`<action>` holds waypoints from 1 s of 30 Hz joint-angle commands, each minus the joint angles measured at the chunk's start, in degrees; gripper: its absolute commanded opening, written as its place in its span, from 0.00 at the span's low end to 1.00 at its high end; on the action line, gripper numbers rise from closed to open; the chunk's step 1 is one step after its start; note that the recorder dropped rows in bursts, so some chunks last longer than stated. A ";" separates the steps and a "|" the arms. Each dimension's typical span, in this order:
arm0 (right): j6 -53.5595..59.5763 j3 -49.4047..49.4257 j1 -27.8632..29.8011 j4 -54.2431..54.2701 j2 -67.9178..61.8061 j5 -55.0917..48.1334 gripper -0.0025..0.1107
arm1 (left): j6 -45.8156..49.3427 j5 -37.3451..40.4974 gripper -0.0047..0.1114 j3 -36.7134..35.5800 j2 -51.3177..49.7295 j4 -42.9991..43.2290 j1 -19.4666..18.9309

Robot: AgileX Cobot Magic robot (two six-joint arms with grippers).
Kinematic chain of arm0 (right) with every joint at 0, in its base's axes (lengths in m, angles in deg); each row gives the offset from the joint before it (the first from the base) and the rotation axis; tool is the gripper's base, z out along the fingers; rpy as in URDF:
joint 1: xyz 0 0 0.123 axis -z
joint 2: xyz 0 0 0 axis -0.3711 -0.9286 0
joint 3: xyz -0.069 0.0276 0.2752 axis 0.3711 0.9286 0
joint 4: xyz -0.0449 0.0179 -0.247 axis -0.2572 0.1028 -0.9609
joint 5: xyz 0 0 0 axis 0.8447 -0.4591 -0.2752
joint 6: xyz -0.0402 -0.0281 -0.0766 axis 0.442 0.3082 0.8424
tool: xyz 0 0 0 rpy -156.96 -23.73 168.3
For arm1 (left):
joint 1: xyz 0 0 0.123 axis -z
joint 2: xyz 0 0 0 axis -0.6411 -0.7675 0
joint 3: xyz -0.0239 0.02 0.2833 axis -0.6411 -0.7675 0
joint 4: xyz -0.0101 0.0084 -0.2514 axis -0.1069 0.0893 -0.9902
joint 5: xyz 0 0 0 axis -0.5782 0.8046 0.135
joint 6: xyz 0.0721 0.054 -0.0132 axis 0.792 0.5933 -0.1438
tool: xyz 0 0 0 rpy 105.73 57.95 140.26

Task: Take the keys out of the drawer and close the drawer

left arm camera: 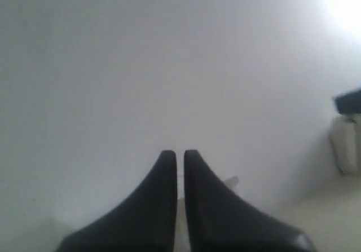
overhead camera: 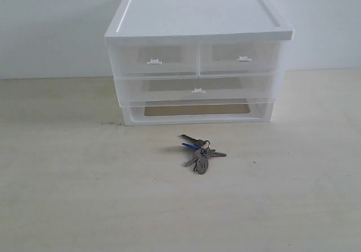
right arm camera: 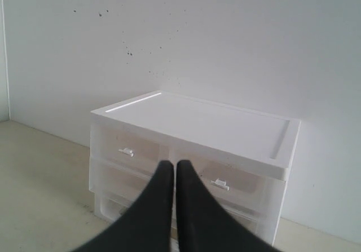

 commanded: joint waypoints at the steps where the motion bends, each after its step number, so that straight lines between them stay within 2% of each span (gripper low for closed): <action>1: -0.02 0.19 -0.03 0.30 0.35 0.22 0.02 | 19.35 19.21 0.08 -0.40 0.30 -43.73 -0.12; 3: -0.02 0.19 -0.03 0.30 0.35 0.22 0.02 | 31.70 23.72 0.08 -0.40 0.40 -49.18 -0.12; 7: -0.02 0.19 -0.03 0.30 0.35 0.22 0.02 | 43.29 33.28 0.08 -0.40 4.75 -49.47 -1.07; 15: -0.02 0.19 -0.03 0.30 0.50 0.02 0.02 | 43.29 38.65 0.08 -1.06 4.75 -48.28 -10.36; 19: -0.02 0.19 -0.03 0.30 0.50 0.02 0.02 | 43.29 38.29 0.08 -2.80 4.75 -44.61 -10.94; 21: -0.02 0.19 -0.03 0.30 0.50 0.02 0.02 | 44.18 42.42 0.08 -2.80 4.75 -44.61 -10.94; 26: -0.02 0.19 -0.03 0.30 0.50 0.02 0.02 | 44.18 44.33 0.08 -2.80 4.75 -45.33 -10.94; 30: -0.02 0.19 -0.03 0.30 0.50 0.02 0.02 | 43.29 52.23 0.08 -2.80 4.75 -45.33 -10.94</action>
